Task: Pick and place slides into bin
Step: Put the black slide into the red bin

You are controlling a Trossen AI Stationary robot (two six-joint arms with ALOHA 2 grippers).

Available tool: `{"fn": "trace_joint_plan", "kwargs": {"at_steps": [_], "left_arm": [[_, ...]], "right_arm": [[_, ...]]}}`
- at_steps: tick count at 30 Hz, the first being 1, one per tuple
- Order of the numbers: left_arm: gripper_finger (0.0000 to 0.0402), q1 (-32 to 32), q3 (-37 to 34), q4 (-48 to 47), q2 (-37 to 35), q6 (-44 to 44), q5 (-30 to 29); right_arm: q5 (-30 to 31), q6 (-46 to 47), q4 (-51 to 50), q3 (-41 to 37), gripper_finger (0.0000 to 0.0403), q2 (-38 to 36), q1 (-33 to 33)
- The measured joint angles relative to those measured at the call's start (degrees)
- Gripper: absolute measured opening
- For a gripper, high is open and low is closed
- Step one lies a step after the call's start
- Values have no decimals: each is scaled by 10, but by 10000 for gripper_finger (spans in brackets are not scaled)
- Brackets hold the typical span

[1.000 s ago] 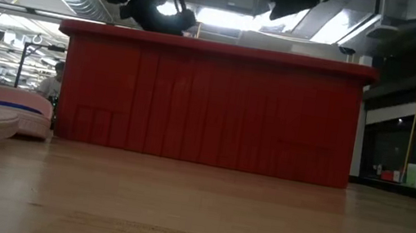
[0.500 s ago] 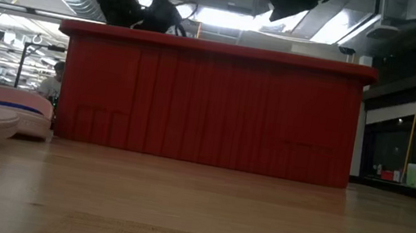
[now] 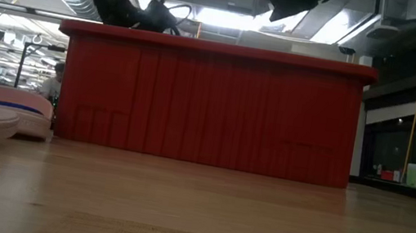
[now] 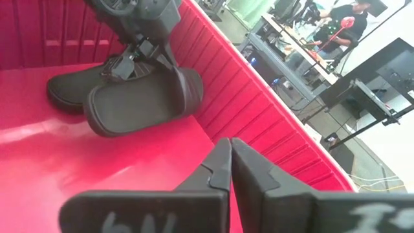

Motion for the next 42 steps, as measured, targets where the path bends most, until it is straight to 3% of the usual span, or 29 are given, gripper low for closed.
{"fn": "trace_joint_plan", "kwargs": {"at_steps": [13,19,42], "left_arm": [[4,0,0,9,49,0,-6],[4,-2,0,56,77,-14,-7],[7,4,1,32,80,52,-6]], "right_arm": [[0,2,10,0,14,0,0],[0,2,12,0,4,0,0],[0,3,13,0,12,0,0]]}}
